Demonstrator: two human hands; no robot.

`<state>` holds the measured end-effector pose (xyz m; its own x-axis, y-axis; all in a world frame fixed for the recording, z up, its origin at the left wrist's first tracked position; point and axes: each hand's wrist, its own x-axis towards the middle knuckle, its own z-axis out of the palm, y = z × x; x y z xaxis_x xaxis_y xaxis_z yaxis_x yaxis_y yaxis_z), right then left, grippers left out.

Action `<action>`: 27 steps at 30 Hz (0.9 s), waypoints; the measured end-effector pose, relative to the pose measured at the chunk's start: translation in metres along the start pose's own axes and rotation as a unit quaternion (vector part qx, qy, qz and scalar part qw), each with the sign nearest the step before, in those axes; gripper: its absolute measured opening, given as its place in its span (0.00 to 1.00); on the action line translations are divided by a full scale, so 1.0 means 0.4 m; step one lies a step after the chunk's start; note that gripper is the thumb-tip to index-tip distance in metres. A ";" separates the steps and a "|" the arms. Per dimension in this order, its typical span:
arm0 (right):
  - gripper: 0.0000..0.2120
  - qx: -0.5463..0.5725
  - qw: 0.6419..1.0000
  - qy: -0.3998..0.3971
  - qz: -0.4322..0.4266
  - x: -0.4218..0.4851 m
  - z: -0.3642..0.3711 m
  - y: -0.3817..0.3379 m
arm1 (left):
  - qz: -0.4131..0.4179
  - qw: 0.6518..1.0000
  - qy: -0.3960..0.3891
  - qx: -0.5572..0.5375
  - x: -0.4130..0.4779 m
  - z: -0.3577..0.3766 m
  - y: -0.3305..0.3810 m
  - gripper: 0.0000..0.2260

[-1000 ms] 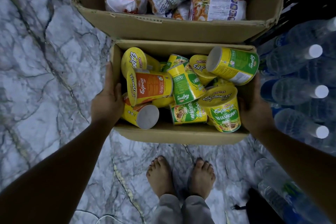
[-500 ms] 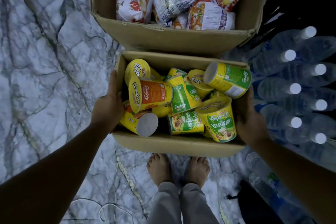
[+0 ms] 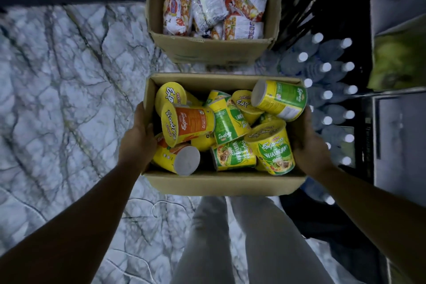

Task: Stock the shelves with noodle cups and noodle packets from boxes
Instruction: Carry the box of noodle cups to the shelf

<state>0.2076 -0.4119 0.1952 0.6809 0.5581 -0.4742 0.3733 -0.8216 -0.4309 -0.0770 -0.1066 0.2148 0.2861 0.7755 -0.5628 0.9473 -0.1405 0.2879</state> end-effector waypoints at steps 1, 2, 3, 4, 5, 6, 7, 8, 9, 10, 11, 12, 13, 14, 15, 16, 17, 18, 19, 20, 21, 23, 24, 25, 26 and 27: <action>0.47 -0.002 1.000 -0.001 0.000 -0.030 -0.031 -0.018 | 0.001 1.000 0.002 -0.005 -0.036 -0.032 0.004 0.28; 0.46 0.004 1.000 0.000 -0.004 -0.059 -0.062 -0.040 | 0.002 1.000 0.003 -0.011 -0.071 -0.062 0.006 0.28; 0.45 0.011 1.000 -0.001 -0.003 -0.086 -0.092 -0.060 | 0.005 1.000 0.004 -0.015 -0.103 -0.092 0.010 0.28; 0.45 0.019 1.000 0.000 -0.002 -0.114 -0.122 -0.081 | 0.008 1.000 0.006 -0.018 -0.133 -0.120 0.013 0.28; 0.44 0.020 1.000 0.006 -0.003 -0.141 -0.148 -0.099 | 0.011 1.000 0.009 -0.022 -0.161 -0.148 0.017 0.28; 0.44 0.019 1.000 0.015 -0.009 -0.168 -0.171 -0.116 | 0.012 1.000 0.014 -0.025 -0.185 -0.174 0.021 0.28; 0.44 0.016 1.000 0.021 -0.014 -0.195 -0.193 -0.132 | 0.014 0.999 0.016 -0.027 -0.209 -0.202 0.026 0.28; 0.44 0.017 0.999 0.024 -0.015 -0.219 -0.212 -0.147 | 0.019 0.999 0.017 -0.028 -0.228 -0.228 0.033 0.28; 0.45 0.018 0.999 0.028 -0.010 -0.239 -0.227 -0.158 | 0.027 0.999 0.018 -0.028 -0.245 -0.252 0.040 0.28; 0.44 0.016 0.999 0.032 0.000 -0.260 -0.240 -0.166 | 0.036 0.999 0.020 -0.028 -0.263 -0.276 0.044 0.28; 0.43 0.015 0.999 0.040 0.008 -0.277 -0.253 -0.174 | 0.046 0.998 0.025 -0.030 -0.281 -0.299 0.049 0.28; 0.43 0.016 0.999 0.046 0.012 -0.297 -0.268 -0.187 | 0.054 0.998 0.029 -0.031 -0.298 -0.317 0.051 0.28; 0.42 0.014 0.998 0.054 0.014 -0.314 -0.281 -0.198 | 0.060 0.997 0.034 -0.035 -0.318 -0.339 0.054 0.28; 0.42 0.012 0.998 0.061 0.014 -0.326 -0.292 -0.205 | 0.061 0.997 0.033 -0.040 -0.330 -0.351 0.057 0.28; 0.43 0.012 0.997 0.069 0.016 -0.333 -0.299 -0.205 | 0.060 0.997 0.034 -0.045 -0.340 -0.359 0.060 0.28; 0.43 0.017 0.997 0.074 0.011 -0.341 -0.309 -0.212 | 0.062 0.996 0.038 -0.049 -0.355 -0.375 0.061 0.28; 0.44 0.021 0.997 0.074 0.007 -0.348 -0.317 -0.215 | 0.066 0.995 0.042 -0.055 -0.370 -0.388 0.060 0.28; 0.45 0.024 0.997 0.074 0.001 -0.350 -0.324 -0.216 | 0.071 0.995 0.048 -0.060 -0.384 -0.400 0.058 0.29; 0.46 0.024 0.997 0.075 -0.004 -0.349 -0.334 -0.220 | 0.078 0.993 0.054 -0.065 -0.395 -0.408 0.056 0.29; 0.46 0.021 0.997 0.078 -0.010 -0.345 -0.344 -0.224 | 0.081 0.993 0.060 -0.070 -0.407 -0.415 0.055 0.29; 0.46 0.016 0.996 0.082 -0.017 -0.342 -0.355 -0.232 | 0.076 0.992 0.064 -0.078 -0.418 -0.420 0.054 0.29; 0.46 0.006 0.995 0.089 -0.041 -0.331 -0.379 -0.252 | 0.057 0.991 0.078 -0.097 -0.442 -0.424 0.049 0.29; 0.46 0.002 0.995 0.088 -0.051 -0.324 -0.394 -0.264 | 0.050 0.989 0.088 -0.105 -0.453 -0.426 0.047 0.29; 0.46 -0.003 0.995 0.084 -0.059 -0.315 -0.410 -0.275 | 0.045 0.988 0.097 -0.112 -0.464 -0.428 0.044 0.30; 0.46 -0.009 0.994 0.080 -0.069 -0.305 -0.425 -0.285 | 0.039 0.987 0.103 -0.118 -0.472 -0.430 0.041 0.30; 0.46 -0.012 0.994 0.076 -0.083 -0.295 -0.437 -0.294 | 0.031 0.986 0.107 -0.124 -0.481 -0.432 0.039 0.30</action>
<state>0.1936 -0.4014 0.4359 0.6946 0.6642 -0.2765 0.5027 -0.7230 -0.4739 -0.1422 -0.1517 0.4614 0.2800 0.8864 -0.3687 0.8573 -0.0581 0.5115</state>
